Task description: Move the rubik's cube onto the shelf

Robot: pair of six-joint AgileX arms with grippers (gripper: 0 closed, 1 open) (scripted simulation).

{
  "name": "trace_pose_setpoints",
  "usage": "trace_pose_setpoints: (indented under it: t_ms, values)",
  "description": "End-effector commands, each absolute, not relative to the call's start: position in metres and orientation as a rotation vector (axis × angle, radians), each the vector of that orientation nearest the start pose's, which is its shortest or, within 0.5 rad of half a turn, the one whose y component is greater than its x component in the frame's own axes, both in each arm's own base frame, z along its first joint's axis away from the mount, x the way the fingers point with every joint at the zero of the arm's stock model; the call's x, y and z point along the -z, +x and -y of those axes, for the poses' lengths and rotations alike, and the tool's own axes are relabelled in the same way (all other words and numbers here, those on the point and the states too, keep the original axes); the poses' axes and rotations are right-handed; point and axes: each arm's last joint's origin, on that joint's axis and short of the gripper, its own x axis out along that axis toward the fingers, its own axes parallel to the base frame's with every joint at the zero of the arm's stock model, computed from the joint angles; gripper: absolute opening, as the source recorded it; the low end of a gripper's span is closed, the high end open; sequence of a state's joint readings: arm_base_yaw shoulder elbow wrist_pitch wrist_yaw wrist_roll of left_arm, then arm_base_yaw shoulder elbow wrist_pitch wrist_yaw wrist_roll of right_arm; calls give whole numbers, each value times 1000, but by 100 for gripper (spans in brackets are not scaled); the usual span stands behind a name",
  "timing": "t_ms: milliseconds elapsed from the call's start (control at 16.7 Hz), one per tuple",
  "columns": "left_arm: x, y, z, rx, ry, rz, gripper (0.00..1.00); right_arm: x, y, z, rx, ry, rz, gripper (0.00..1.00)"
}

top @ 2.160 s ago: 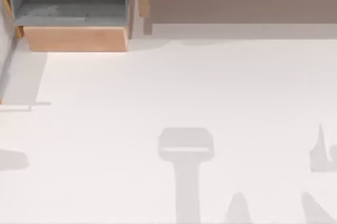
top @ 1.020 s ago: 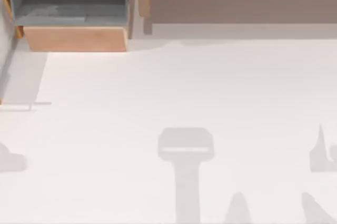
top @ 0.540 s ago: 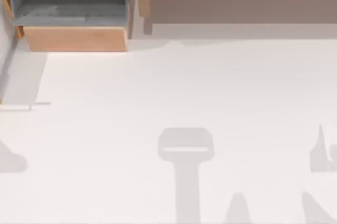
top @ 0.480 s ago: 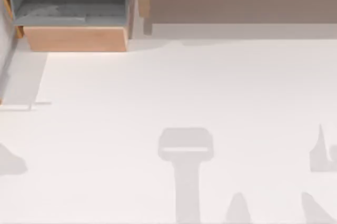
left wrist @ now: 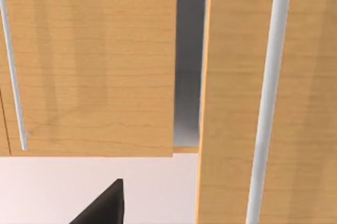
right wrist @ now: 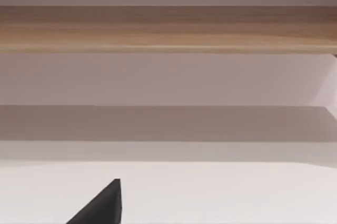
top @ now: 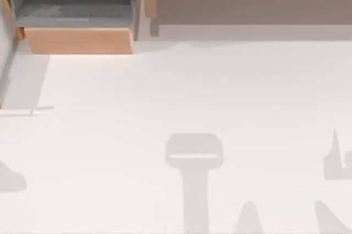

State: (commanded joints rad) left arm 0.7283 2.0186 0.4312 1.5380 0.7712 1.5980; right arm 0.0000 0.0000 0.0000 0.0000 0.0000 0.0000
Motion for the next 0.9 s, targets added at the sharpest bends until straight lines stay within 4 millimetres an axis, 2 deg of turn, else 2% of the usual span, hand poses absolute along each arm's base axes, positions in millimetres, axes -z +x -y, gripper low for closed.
trace_pose_setpoints:
  t_ms: [180,480,720,900]
  values:
    - [-91,228,-190,-10,1535,-48,100,-160,106,1,0,0,0,100]
    - [-112,238,-252,-166,1384,-219,100,-160,106,1,0,0,0,100]
    - [-143,260,-303,-258,1162,-345,100,-160,106,1,0,0,0,100]
    - [-174,288,-328,-287,958,-423,100,-160,106,1,0,0,0,100]
